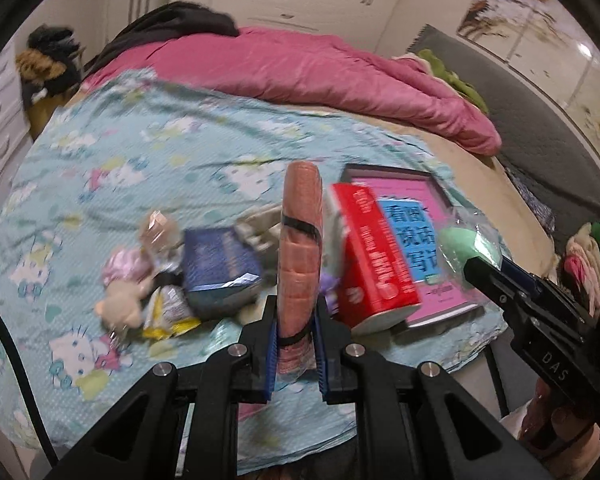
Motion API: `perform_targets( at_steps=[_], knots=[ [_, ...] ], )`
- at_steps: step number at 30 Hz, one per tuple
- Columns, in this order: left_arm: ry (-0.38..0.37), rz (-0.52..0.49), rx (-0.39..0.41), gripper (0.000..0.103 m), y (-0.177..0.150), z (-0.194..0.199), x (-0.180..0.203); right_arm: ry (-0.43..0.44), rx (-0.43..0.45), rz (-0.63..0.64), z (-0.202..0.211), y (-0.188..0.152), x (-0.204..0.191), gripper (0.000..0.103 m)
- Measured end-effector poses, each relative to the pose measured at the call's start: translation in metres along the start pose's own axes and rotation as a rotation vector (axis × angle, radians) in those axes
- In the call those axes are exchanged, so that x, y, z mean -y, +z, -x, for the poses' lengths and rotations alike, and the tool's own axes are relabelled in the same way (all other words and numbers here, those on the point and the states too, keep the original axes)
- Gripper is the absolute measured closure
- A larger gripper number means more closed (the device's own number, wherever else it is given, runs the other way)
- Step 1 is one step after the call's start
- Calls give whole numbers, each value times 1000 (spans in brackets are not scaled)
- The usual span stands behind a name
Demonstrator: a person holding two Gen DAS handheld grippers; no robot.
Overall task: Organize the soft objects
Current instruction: 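Carry the pink strip with the left tool while the right tool carries the green ball to the book box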
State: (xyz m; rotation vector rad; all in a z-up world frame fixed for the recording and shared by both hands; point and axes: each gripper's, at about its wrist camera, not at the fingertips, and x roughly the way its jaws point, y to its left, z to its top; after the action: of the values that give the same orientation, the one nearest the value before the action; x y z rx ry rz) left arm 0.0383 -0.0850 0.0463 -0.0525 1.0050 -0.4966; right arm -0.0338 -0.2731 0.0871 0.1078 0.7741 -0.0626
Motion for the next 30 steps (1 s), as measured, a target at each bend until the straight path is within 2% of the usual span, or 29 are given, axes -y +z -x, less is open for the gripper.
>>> perform_targets(
  at_steps=[14, 22, 30],
  knots=[
    [-41, -163, -32, 87, 32, -37, 109, -130, 76, -118, 43, 3, 94, 61],
    [-37, -237, -80, 87, 38, -78, 159, -167, 66, -150, 37, -2, 129, 61],
    [-111, -234, -165, 87, 35, -130, 182, -179, 17, -189, 12, -15, 163, 61]
  ],
)
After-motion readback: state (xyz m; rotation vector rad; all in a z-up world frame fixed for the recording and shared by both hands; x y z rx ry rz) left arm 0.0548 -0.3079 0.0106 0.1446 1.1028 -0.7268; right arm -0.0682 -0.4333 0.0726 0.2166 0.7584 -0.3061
